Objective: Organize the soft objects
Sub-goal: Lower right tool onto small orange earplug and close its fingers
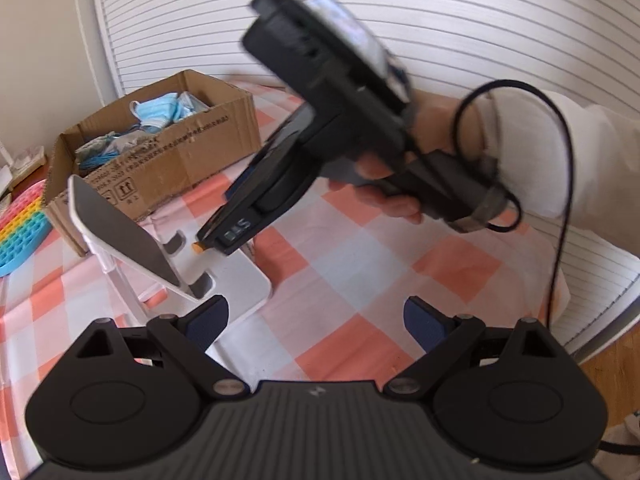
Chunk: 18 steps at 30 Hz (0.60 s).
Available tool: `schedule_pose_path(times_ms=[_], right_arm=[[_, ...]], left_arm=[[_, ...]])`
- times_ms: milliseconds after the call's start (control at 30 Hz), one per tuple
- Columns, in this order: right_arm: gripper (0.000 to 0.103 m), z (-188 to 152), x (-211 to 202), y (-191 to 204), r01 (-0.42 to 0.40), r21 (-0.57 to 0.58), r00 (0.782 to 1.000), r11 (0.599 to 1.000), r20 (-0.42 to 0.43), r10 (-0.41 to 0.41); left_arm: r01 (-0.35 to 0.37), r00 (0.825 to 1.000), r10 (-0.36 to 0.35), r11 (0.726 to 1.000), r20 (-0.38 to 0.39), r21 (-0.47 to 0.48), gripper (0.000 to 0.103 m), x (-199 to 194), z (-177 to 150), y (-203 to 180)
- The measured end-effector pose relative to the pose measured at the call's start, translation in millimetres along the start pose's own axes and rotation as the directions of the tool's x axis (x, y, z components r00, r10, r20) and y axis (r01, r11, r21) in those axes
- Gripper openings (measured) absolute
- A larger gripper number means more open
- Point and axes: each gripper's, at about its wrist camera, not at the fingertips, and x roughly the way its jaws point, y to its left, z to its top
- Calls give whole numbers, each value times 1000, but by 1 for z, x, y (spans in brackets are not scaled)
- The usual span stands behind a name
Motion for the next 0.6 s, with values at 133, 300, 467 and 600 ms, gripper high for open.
schedule_pose_path(times_ms=[133, 300, 467, 600], right_arm=[[51, 2, 4, 0, -35, 6, 999, 999, 11, 35], [49, 3, 8, 3, -48, 4, 999, 999, 16, 48], [37, 3, 8, 4, -44, -2, 999, 999, 31, 44], [14, 1, 11, 2, -34, -11, 999, 999, 23, 34]], left_arm=[[17, 1000, -17, 1000, -3, 4, 94, 2, -2, -1], [26, 1000, -26, 1000, -9, 4, 94, 4, -4, -1], [25, 999, -25, 1000, -20, -3, 94, 7, -5, 2], [29, 999, -29, 1000, -22, -3, 94, 8, -6, 3]])
